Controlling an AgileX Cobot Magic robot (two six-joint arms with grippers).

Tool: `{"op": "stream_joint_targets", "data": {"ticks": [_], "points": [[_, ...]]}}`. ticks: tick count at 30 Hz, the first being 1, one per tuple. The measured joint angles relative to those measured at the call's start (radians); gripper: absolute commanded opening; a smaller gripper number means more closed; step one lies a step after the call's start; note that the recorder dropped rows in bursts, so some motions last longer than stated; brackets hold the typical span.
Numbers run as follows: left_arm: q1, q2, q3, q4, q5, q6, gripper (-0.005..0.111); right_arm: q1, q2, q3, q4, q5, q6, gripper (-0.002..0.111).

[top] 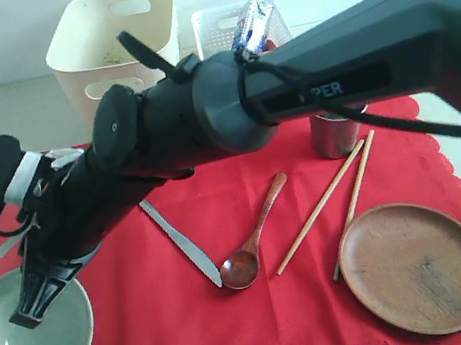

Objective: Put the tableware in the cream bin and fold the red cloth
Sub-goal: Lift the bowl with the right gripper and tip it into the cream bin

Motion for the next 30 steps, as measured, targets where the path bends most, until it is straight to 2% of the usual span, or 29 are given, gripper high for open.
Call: {"op": "stream_joint_targets", "data": {"ticks": [10,16,23,30], "points": [[0.0,0.0,0.0,0.0,0.0,0.0,0.0,-0.199,-0.135,0.0,-0.005,0.016,0.1,0.0],[0.0,0.0,0.0,0.0,0.0,0.0,0.0,-0.307,-0.155,-0.031,0.105,-0.01,0.102,0.0],[0.0,0.0,0.0,0.0,0.0,0.0,0.0,-0.372,-0.155,-0.11,0.22,-0.105,0.102,0.0],[0.0,0.0,0.0,0.0,0.0,0.0,0.0,-0.381,-0.155,-0.133,0.325,-0.35,0.115,0.0]]}}
